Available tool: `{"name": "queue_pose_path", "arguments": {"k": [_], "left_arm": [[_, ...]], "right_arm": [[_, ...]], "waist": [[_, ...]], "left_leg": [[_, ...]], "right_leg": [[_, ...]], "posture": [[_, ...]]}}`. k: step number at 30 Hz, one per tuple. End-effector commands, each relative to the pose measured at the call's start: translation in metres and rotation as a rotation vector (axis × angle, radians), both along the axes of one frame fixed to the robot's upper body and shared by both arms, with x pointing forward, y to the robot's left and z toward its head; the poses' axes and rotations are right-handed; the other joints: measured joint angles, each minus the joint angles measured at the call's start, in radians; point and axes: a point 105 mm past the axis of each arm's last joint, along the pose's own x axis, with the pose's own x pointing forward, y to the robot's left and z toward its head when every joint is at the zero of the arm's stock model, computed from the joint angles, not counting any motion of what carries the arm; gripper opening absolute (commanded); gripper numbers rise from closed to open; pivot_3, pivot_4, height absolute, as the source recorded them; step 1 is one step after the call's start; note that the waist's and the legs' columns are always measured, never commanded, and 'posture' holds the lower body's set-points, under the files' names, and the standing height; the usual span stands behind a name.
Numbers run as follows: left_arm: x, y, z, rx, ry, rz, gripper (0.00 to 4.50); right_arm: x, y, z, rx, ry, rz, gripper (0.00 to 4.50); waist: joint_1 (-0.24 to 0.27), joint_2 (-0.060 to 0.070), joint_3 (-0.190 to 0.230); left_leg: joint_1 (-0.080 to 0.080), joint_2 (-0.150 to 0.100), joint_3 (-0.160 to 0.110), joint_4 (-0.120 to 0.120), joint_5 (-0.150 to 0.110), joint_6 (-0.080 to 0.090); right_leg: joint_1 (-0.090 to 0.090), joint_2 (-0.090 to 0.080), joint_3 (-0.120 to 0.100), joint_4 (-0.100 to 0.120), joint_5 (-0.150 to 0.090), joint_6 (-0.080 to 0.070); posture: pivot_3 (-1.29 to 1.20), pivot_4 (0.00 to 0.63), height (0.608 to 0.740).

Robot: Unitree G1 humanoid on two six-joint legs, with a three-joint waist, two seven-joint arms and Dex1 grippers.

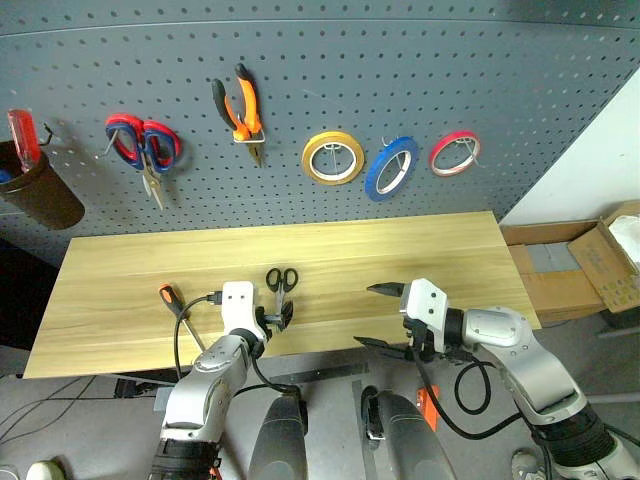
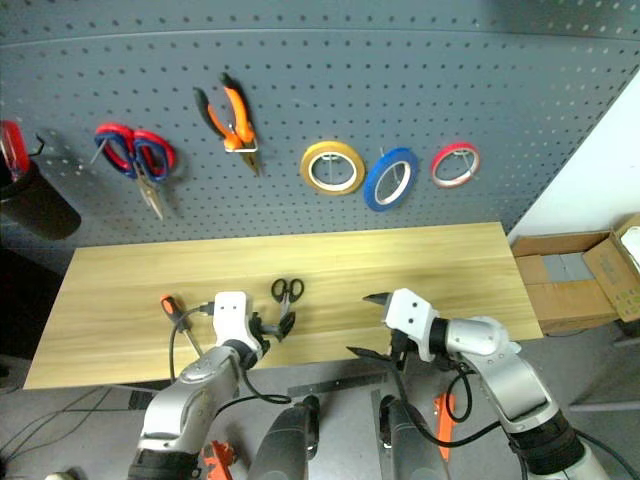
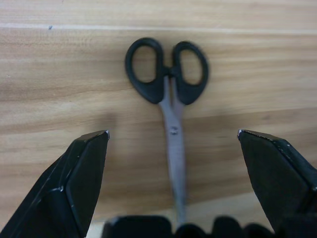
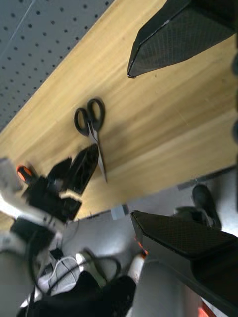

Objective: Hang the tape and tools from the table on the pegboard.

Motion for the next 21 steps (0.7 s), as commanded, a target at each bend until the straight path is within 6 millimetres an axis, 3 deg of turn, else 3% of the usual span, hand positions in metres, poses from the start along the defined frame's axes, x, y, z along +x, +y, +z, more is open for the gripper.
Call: {"name": "queue_pose_path", "arguments": {"k": [1, 11, 15, 21], "left_arm": [[0.007, 0.004, -0.004, 0.044, 0.015, -0.011, 4.5], [0.015, -0.018, -0.015, 0.039, 0.112, -0.133, 4.5], [0.011, -0.016, -0.017, 0.059, 0.141, -0.13, 3.64], [0.001, -0.007, -0.021, 0.107, 0.167, -0.09, 1.61]], "right_arm": [[0.0, -0.003, 0.008, 0.014, -0.035, 0.0, 4.45], [0.003, 0.003, 0.018, 0.032, -0.058, -0.015, 4.45], [0.004, 0.003, 0.02, 0.037, -0.059, -0.017, 4.5], [0.006, 0.003, 0.02, 0.036, -0.068, -0.016, 4.5]], "waist": [[-0.002, 0.0, 0.0], [-0.017, -0.001, 0.001], [-0.019, -0.001, 0.001], [-0.021, -0.001, 0.001]], "left_leg": [[0.0, 0.0, 0.0, 0.0, 0.0, 0.0], [0.0, -0.002, 0.0, 0.0, 0.0, -0.001], [0.001, -0.002, 0.0, 0.0, 0.0, -0.001], [0.001, -0.001, 0.001, 0.0, 0.0, -0.001]], "right_leg": [[0.0, 0.0, 0.0, 0.0, 0.001, 0.001], [0.0, 0.001, 0.001, 0.0, 0.003, 0.006], [0.0, 0.001, 0.001, 0.0, 0.003, 0.006], [0.001, 0.001, 0.001, 0.0, 0.003, 0.006]], "posture": [[-0.02, 0.339, 0.74], [-0.05, 0.339, 0.74], [-0.04, 0.339, 0.74], [-0.03, 0.334, 0.74]]}}
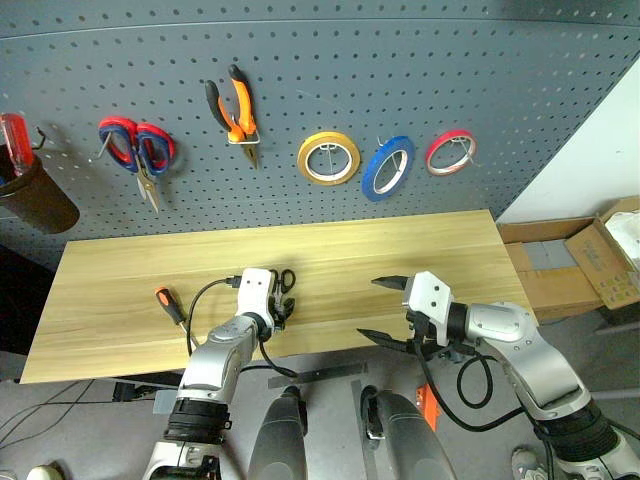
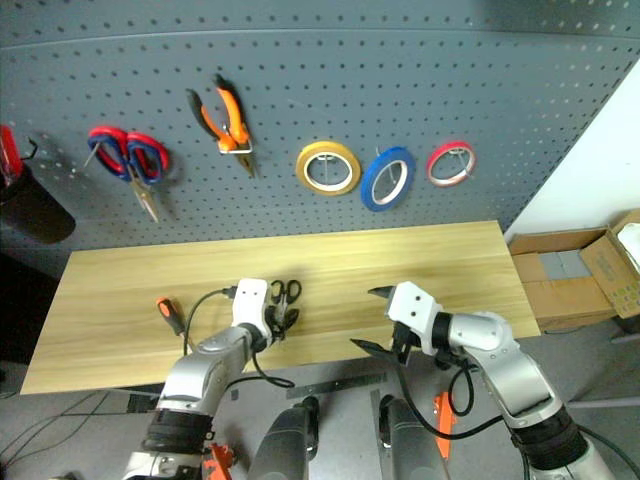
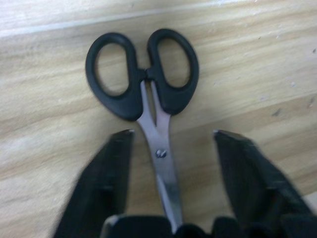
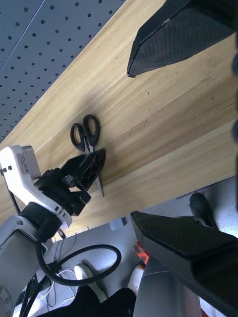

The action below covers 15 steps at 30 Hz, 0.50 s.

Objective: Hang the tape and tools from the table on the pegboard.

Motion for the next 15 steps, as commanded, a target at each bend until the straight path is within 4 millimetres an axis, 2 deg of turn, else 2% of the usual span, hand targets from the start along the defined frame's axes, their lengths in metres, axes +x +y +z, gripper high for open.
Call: {"name": "queue_pose_path", "arguments": {"k": [1, 4, 5, 11, 15], "left_arm": [[-0.015, 0.003, -0.015, 0.027, 0.068, 0.017, 1.26], [-0.018, 0.006, -0.015, 0.03, 0.068, 0.036, 0.28], [-0.018, 0.006, -0.015, 0.032, 0.068, 0.041, 0.1], [-0.017, 0.008, -0.013, 0.033, 0.058, 0.054, 0.1], [-0.01, 0.003, 0.005, -0.002, -0.052, 0.061, 0.1]], "right_arm": [[-0.002, 0.005, 0.012, 0.028, -0.05, 0.026, 4.5], [0.0, 0.005, 0.013, 0.03, -0.052, 0.028, 4.5], [0.0, 0.006, 0.013, 0.029, -0.053, 0.029, 4.5], [0.002, 0.005, 0.011, 0.023, -0.056, 0.034, 4.5], [0.004, 0.005, 0.017, 0.053, -0.063, 0.03, 4.5]], "waist": [[-0.001, 0.0, 0.0], [0.0, 0.0, 0.0], [0.0, 0.0, 0.0], [0.0, 0.0, 0.0], [0.001, 0.0, 0.0]], "left_leg": [[0.0, 0.0, 0.0, 0.0, 0.0, 0.0], [0.0, 0.0, 0.0, 0.0, 0.0, 0.0], [0.0, 0.0, 0.0, 0.0, 0.0, 0.0], [0.0, 0.0, 0.0, 0.0, 0.0, 0.0], [0.0, 0.0, 0.0, 0.0, 0.0, 0.0]], "right_leg": [[0.0, 0.0, 0.0, 0.0, 0.0, 0.0], [0.0, 0.0, 0.0, 0.0, 0.0, 0.0], [0.0, 0.0, 0.0, 0.0, 0.0, 0.0], [0.0, 0.0, 0.0, 0.0, 0.0, 0.0], [0.0, 0.0, 0.0, 0.0, 0.0, 0.0]], "posture": [[-0.02, 0.334, 0.74], [-0.02, 0.334, 0.74], [-0.02, 0.334, 0.74], [-0.01, 0.322, 0.74], [0.0, 0.311, 0.74]]}}
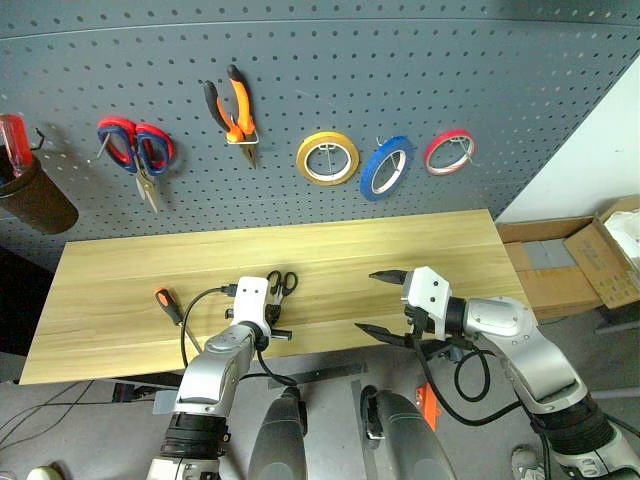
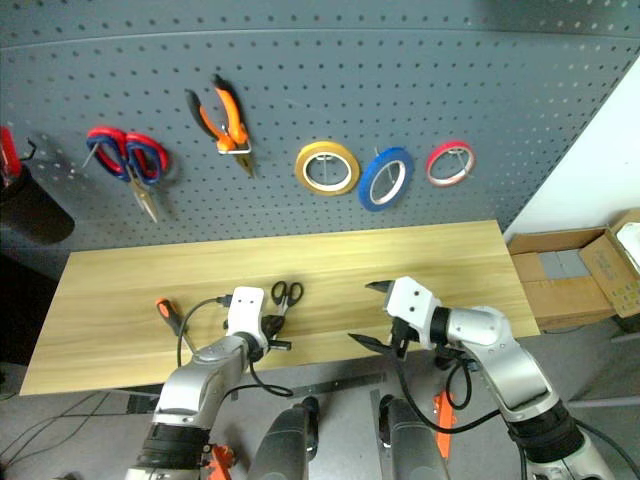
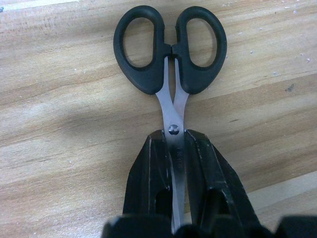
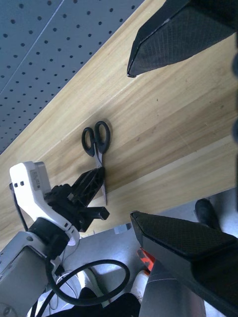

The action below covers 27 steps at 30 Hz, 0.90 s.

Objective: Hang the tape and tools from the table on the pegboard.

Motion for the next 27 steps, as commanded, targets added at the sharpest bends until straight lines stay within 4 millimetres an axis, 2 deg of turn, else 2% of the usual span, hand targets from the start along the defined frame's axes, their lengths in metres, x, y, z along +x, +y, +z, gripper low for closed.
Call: {"name": "queue_pose_path", "arguments": {"k": [1, 3, 8, 13, 18, 22, 27], "left_arm": [[0.001, -0.003, 0.019, -0.023, -0.126, 0.016, 0.1], [0.002, -0.004, 0.033, -0.029, -0.213, 0.015, 0.1], [-0.007, -0.002, 0.052, 0.044, -0.353, 0.017, 0.1], [-0.011, 0.007, 0.078, 0.091, -0.523, 0.105, 0.1], [-0.026, 0.023, 0.101, 0.074, -0.687, 0.229, 0.1], [-0.041, 0.035, 0.124, 0.07, -0.818, 0.315, 0.1], [-0.054, 0.051, 0.142, 0.083, -0.915, 0.403, 0.1]], "right_arm": [[-0.001, 0.003, 0.019, 0.068, -0.048, 0.015, 4.5], [0.0, 0.003, 0.024, 0.096, -0.049, 0.001, 4.5], [0.01, -0.003, 0.037, 0.22, -0.042, -0.084, 4.5], [0.022, 0.002, 0.048, 0.274, -0.076, -0.1, 4.5], [0.017, 0.013, 0.069, 0.386, -0.107, -0.035, 4.5], [0.008, 0.021, 0.086, 0.505, -0.043, 0.059, 4.5], [0.008, 0.027, 0.093, 0.541, -0.033, 0.112, 4.5]], "waist": [[0.001, 0.0, 0.0], [0.002, 0.0, 0.0], [0.003, -0.001, -0.001], [0.009, -0.002, -0.006], [0.026, -0.006, -0.023], [0.039, -0.008, -0.04], [0.061, -0.011, -0.071]], "left_leg": [[0.0, 0.0, 0.0, 0.0, 0.0, 0.0], [-0.001, 0.0, 0.0, 0.0, 0.0, 0.0], [-0.001, 0.0, 0.0, 0.0, 0.0, -0.001], [-0.001, 0.0, 0.0, 0.001, 0.0, -0.001], [-0.001, 0.001, 0.0, 0.001, -0.001, -0.001], [-0.002, 0.0, 0.0, 0.002, -0.001, -0.002], [0.0, 0.001, 0.0, 0.004, -0.001, -0.001]], "right_leg": [[0.0, 0.0, 0.0, 0.0, 0.0, 0.0], [0.0, 0.0, 0.0, 0.0, 0.0, 0.0], [0.0, 0.0, 0.0, 0.0, 0.0, 0.0], [0.0, 0.0, 0.0, 0.0, 0.001, 0.001], [0.0, 0.002, 0.0, -0.001, 0.001, 0.001], [0.001, 0.004, -0.001, -0.001, 0.001, 0.001], [0.003, 0.005, -0.001, -0.001, 0.002, 0.002]], "posture": [[0.0, 0.307, 0.74], [0.01, 0.295, 0.74], [0.04, 0.263, 0.74], [0.1, 0.216, 0.74], [0.16, 0.172, 0.74], [0.2, 0.141, 0.74], [0.23, 0.124, 0.74]]}}
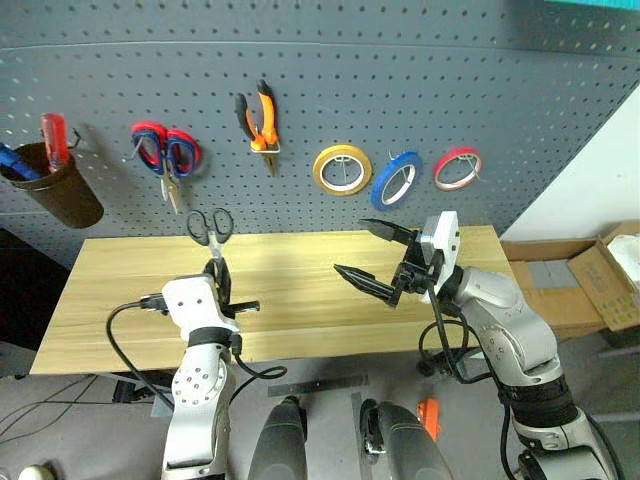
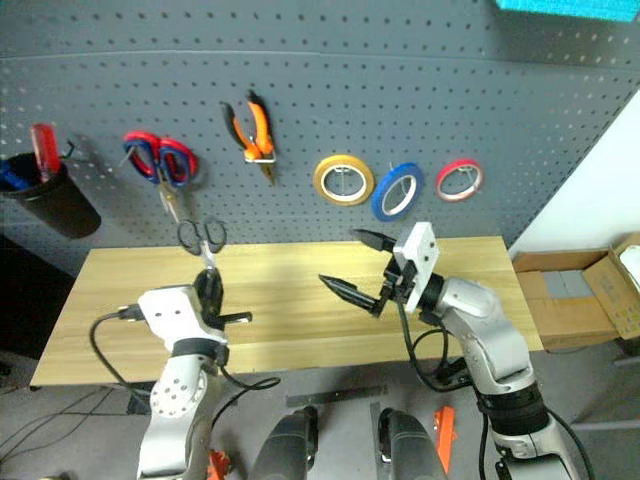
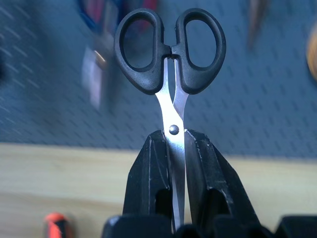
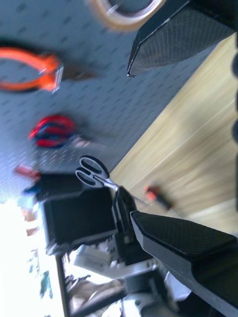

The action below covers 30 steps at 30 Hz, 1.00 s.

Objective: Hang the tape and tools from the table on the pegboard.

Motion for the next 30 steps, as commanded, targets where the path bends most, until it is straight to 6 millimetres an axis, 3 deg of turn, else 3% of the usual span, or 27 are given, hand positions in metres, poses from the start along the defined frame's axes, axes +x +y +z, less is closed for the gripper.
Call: {"name": "queue_pose_path", "arguments": {"k": [1, 9, 15, 30], "left_arm": [[-0.012, 0.011, 0.028, 0.014, -0.134, 0.062, 0.1], [0.026, 0.041, 0.058, 0.031, -0.196, 0.054, 0.1], [0.053, 0.054, 0.067, 0.032, -0.177, 0.004, 0.1], [0.081, 0.039, 0.066, -0.002, -0.142, -0.122, 0.1]], "right_arm": [[-0.003, 0.001, 0.016, 0.044, -0.044, 0.038, 4.5], [0.01, 0.024, 0.032, 0.071, -0.089, 0.056, 4.5], [0.02, 0.03, 0.038, 0.079, -0.123, 0.012, 4.5], [0.023, 0.026, 0.04, 0.069, -0.136, -0.044, 4.5]], "waist": [[0.005, -0.001, -0.011], [0.031, 0.001, -0.046], [0.035, -0.002, -0.06], [0.031, -0.003, -0.068]], "left_leg": [[0.001, 0.0, 0.0, 0.0, 0.0, 0.0], [0.003, 0.007, -0.004, 0.007, 0.0, 0.0], [0.003, 0.007, -0.003, 0.011, 0.0, 0.0], [0.003, 0.007, -0.001, 0.014, 0.0, 0.0]], "right_leg": [[0.001, 0.0, 0.0, 0.0, 0.0, 0.0], [0.007, 0.008, -0.005, 0.0, 0.004, -0.006], [0.008, 0.008, -0.007, 0.001, 0.006, -0.005], [0.008, 0.007, -0.004, 0.003, 0.008, -0.005]], "posture": [[0.24, 0.119, 0.74], [0.26, 0.088, 0.74], [0.24, 0.079, 0.74], [0.2, 0.086, 0.74]]}}
